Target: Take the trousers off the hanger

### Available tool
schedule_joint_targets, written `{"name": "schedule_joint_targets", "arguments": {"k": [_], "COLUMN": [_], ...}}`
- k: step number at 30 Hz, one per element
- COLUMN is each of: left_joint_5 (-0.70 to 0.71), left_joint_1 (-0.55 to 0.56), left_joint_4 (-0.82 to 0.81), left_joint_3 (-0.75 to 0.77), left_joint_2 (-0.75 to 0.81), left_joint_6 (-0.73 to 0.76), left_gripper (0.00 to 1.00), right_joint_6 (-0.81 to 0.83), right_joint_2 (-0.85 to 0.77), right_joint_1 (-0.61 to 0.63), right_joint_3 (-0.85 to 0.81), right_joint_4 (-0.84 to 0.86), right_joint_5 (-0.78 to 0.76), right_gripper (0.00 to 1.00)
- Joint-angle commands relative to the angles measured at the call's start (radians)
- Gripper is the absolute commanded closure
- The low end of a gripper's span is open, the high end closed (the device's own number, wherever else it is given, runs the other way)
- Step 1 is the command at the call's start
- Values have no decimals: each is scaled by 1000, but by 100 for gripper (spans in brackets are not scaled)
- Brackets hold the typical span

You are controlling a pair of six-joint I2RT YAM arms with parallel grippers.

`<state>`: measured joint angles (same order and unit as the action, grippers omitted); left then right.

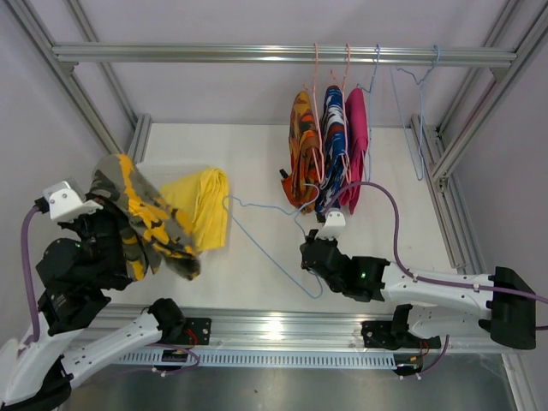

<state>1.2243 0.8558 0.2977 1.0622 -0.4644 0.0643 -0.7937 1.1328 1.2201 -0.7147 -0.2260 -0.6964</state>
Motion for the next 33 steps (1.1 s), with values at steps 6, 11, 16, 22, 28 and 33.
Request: {"name": "schedule_joint_targets", "arguments": {"k": [6,11,16,22,28,33], "left_joint_5": [10,29,73,121,198,222], "left_joint_1": [-15,-26,-38,-44,-44,-60], "left_joint_4": [-111,-120,-103,59,332,449], "left_joint_3": [81,41,-46,-59,-19,-34], "left_joint_2": [40,79,135,158,98,34], "left_joint_6": [64,95,89,-52,-294,-445], "left_gripper": [99,99,99,99,99,99], "right_joint_6": [-39,-38,-35,-38,-50,-59], "right_joint_2": [2,1,-24,-67,-91,-120], "right_joint_1": [-5,-7,-10,-11,-11,-10], "right_joint_3": [37,46,58,78,112,147], "right_joint_4": [7,7,-15,-38,-32,-30], "right_joint_5": [-46,-41,-40,-38,-26,-18], "right_gripper": [100,100,100,100,100,100]}}
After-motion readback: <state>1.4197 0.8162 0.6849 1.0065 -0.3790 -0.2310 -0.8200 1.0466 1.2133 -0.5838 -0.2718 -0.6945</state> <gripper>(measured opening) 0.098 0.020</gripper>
